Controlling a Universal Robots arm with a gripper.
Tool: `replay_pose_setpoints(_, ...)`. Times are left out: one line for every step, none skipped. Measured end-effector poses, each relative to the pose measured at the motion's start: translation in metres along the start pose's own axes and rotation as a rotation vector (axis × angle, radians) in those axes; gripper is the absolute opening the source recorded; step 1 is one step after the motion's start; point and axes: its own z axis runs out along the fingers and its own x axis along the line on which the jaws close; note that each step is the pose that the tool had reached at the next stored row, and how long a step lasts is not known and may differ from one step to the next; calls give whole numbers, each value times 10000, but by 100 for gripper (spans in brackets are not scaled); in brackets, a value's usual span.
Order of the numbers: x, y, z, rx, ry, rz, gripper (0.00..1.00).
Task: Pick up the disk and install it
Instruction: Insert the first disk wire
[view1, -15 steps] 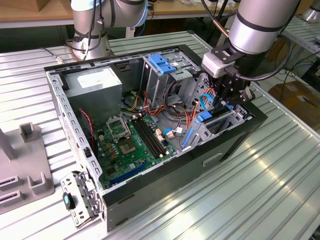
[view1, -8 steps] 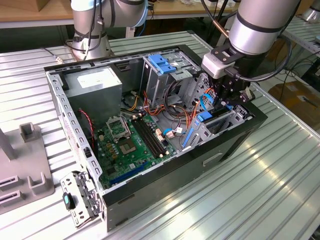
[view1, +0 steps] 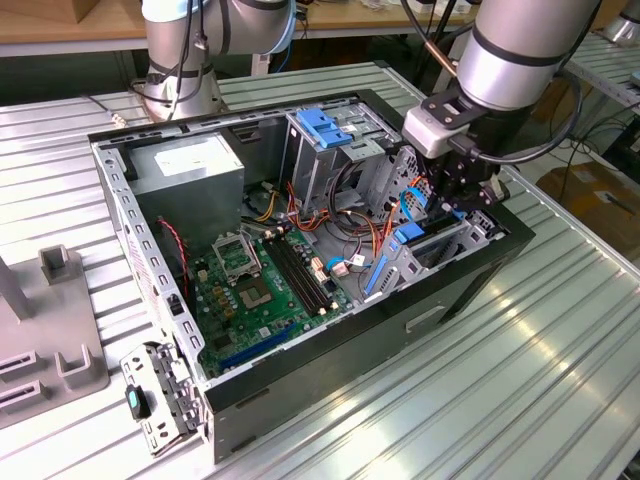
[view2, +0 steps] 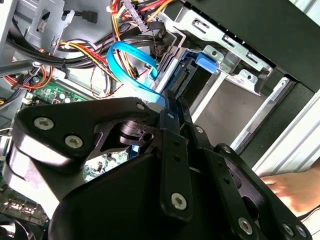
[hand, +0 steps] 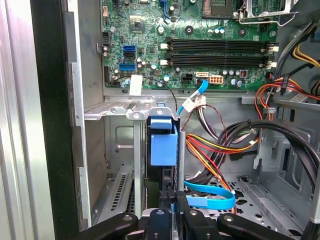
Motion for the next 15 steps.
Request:
replay_pose_setpoints(0, 0, 1, 0, 0, 0, 16)
replay_pose_setpoints(0, 0, 1, 0, -1, 0, 16)
replay_pose_setpoints(0, 1, 1, 0, -1, 0, 16)
replay_pose_setpoints(0, 1, 1, 0, -1, 0, 16)
replay_pose_setpoints(0, 1, 2, 0, -1, 0, 16)
replay_pose_setpoints(0, 1, 1, 0, -3, 1, 16)
replay_pose_setpoints(0, -1, -11, 0, -6, 1, 16)
replay_pose_setpoints(0, -2, -14, 0, -5, 1, 16)
replay_pose_setpoints(0, -3, -17, 0, -2, 1, 16)
replay_pose_setpoints(0, -3, -17, 0, -3, 1, 16)
replay_pose_setpoints(0, -2, -17, 0, -2, 0, 16)
replay_pose_setpoints(0, -1, -18, 0, -2, 0, 16)
replay_pose_setpoints(0, 2, -18, 0, 0, 0, 16)
replay_pose_setpoints(1, 4, -18, 0, -1, 1, 16)
replay_pose_setpoints(2, 5, -18, 0, 0, 0, 16)
